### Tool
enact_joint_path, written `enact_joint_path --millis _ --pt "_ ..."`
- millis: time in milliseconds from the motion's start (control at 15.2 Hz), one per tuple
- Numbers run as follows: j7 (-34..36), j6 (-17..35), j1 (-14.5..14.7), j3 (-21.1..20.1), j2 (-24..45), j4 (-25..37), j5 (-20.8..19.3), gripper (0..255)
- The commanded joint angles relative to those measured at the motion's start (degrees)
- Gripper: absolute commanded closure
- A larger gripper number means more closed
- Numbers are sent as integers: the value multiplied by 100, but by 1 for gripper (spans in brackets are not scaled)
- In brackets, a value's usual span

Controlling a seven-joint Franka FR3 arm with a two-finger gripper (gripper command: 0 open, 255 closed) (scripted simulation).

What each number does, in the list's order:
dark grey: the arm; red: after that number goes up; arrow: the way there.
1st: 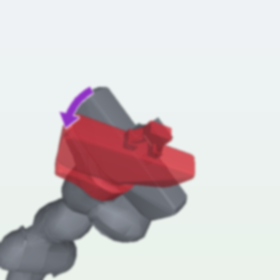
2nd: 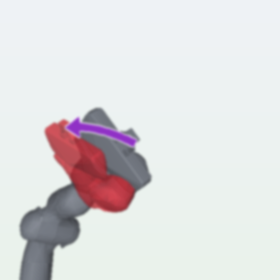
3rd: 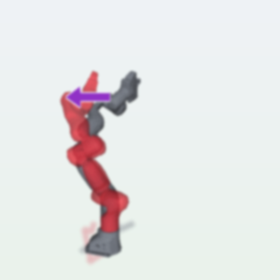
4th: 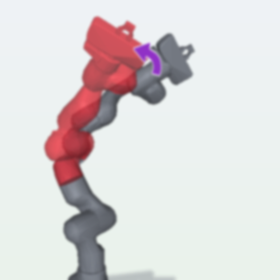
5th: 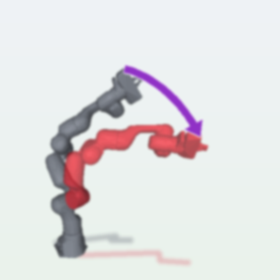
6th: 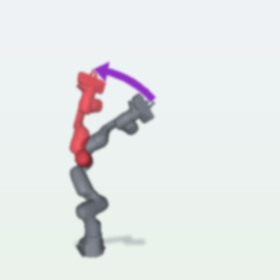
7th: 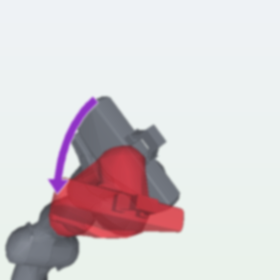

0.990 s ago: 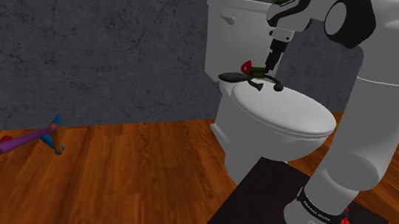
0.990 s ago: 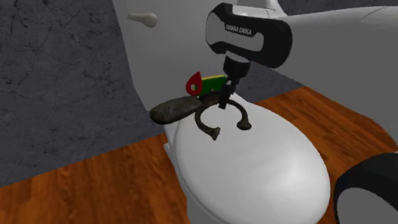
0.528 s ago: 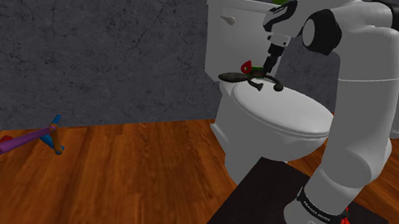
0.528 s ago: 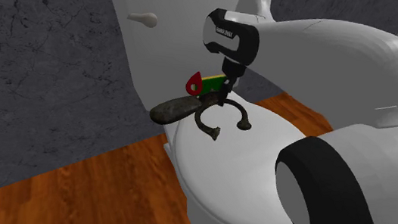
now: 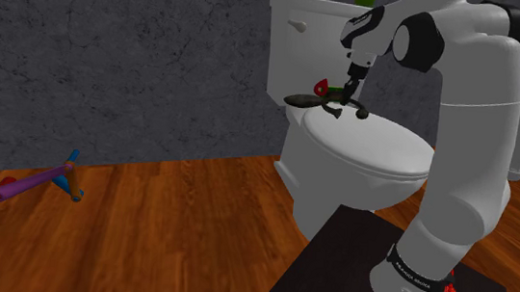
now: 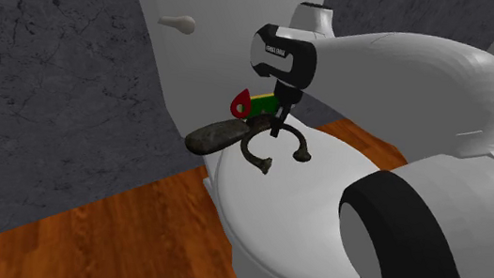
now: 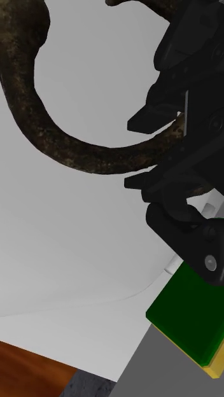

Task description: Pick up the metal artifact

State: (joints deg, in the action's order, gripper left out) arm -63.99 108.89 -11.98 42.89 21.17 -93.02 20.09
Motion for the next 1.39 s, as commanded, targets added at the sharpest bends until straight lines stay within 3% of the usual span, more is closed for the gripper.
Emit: enact_joint_path --millis 0,396,1320 --pt "1 4 4 -1 -3 -9 -1 255" --pt "-16 -11 -23 -6 31 32 20 255" --pt "162 -1031 -135 65 -58 1013 -107 255"
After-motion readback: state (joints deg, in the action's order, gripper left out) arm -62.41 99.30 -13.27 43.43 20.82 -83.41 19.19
